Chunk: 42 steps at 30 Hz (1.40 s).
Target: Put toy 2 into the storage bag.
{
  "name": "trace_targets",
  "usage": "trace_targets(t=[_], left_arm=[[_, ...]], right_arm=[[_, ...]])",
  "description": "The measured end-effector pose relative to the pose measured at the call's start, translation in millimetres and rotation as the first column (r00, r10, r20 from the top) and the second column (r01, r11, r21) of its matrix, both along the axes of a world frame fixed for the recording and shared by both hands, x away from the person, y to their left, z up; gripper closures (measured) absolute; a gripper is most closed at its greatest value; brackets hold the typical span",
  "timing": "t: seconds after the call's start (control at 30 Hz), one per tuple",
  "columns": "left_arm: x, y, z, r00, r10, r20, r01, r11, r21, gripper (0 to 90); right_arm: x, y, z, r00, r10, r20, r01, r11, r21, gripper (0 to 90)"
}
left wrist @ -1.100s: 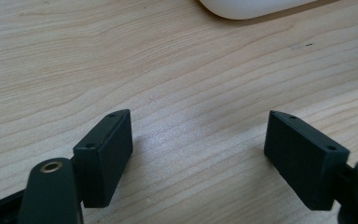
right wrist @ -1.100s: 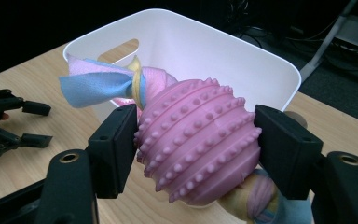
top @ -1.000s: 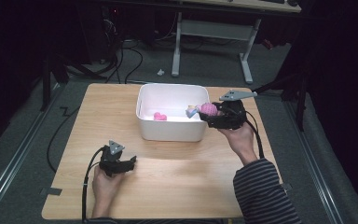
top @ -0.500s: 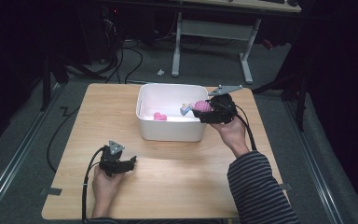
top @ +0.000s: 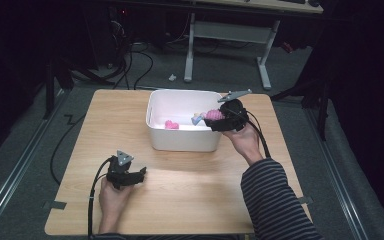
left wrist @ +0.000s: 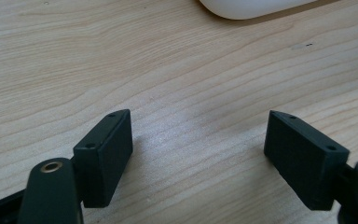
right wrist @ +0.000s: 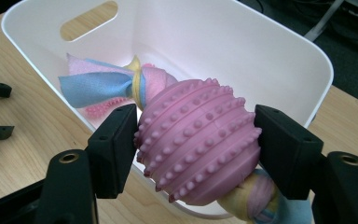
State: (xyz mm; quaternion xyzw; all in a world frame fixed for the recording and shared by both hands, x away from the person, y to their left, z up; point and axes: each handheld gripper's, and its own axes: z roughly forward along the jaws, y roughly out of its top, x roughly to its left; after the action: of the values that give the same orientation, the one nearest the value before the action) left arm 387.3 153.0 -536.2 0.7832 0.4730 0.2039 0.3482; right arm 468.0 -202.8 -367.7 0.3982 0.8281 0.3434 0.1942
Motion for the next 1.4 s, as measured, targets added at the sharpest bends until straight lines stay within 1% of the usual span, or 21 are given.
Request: trace_targets(t=[0.07, 0.13, 0.47, 0.63, 0.8, 0.93, 1.03, 1.17, 1.3, 1.33, 1.4], left_arm=[[0.0, 0.0, 0.0, 1.0, 0.0, 0.0, 0.0, 1.0, 0.0, 23.7], [0.0, 0.0, 0.0, 1.0, 0.0, 0.0, 0.0, 1.0, 0.0, 23.7], [0.0, 0.0, 0.0, 1.0, 0.0, 0.0, 0.0, 1.0, 0.0, 23.7], [0.0, 0.0, 0.0, 1.0, 0.0, 0.0, 0.0, 1.0, 0.0, 23.7], [0.0, 0.0, 0.0, 1.0, 0.0, 0.0, 0.0, 1.0, 0.0, 23.7], [0.0, 0.0, 0.0, 1.0, 0.0, 0.0, 0.0, 1.0, 0.0, 23.8], [0.0, 0.0, 0.0, 1.0, 0.0, 0.0, 0.0, 1.0, -0.001, 23.8], [0.0, 0.0, 0.0, 1.0, 0.0, 0.0, 0.0, 1.0, -0.001, 23.8], [0.0, 0.0, 0.0, 1.0, 0.0, 0.0, 0.0, 1.0, -0.001, 23.7], [0.0, 0.0, 0.0, 1.0, -0.001, 0.0, 0.001, 1.0, 0.0, 23.7], [0.0, 0.0, 0.0, 1.0, -0.001, 0.0, 0.001, 1.0, 0.0, 23.8]], right_arm=[[1.9, 0.2, -2.0, 0.9998, -0.007, -0.016, 0.007, 0.9999, -0.009, 33.0], [3.8, -0.4, -4.3, 0.9997, -0.012, -0.02, 0.011, 0.9996, -0.025, 32.8], [7.7, 0.1, -8.9, 0.9985, -0.028, -0.048, 0.026, 0.9988, -0.041, 32.3], [8.2, 0.5, -9.2, 0.9983, -0.027, -0.051, 0.025, 0.9986, -0.047, 31.4], [7.2, 0.0, -7.2, 0.999, -0.026, -0.036, 0.024, 0.9988, -0.043, 29.0], [6.6, -0.8, -8.4, 0.9985, -0.027, -0.047, 0.024, 0.9985, -0.05, 29.0], [4.0, -3.7, -7.6, 0.9991, -0.027, -0.032, 0.026, 0.9992, -0.029, 29.4], [-3.2, -10.3, -4.3, 0.9996, -0.028, 0.001, 0.028, 0.9995, 0.012, 30.8], [-13.8, -20.2, 0.0, 0.999, -0.035, 0.026, 0.034, 0.998, 0.053, 31.8], [-16.9, -23.4, 1.1, 0.9987, -0.035, 0.038, 0.033, 0.9976, 0.061, 32.2], [-24.9, -30.3, 3.7, 0.9976, -0.048, 0.051, 0.043, 0.9949, 0.091, 32.9]])
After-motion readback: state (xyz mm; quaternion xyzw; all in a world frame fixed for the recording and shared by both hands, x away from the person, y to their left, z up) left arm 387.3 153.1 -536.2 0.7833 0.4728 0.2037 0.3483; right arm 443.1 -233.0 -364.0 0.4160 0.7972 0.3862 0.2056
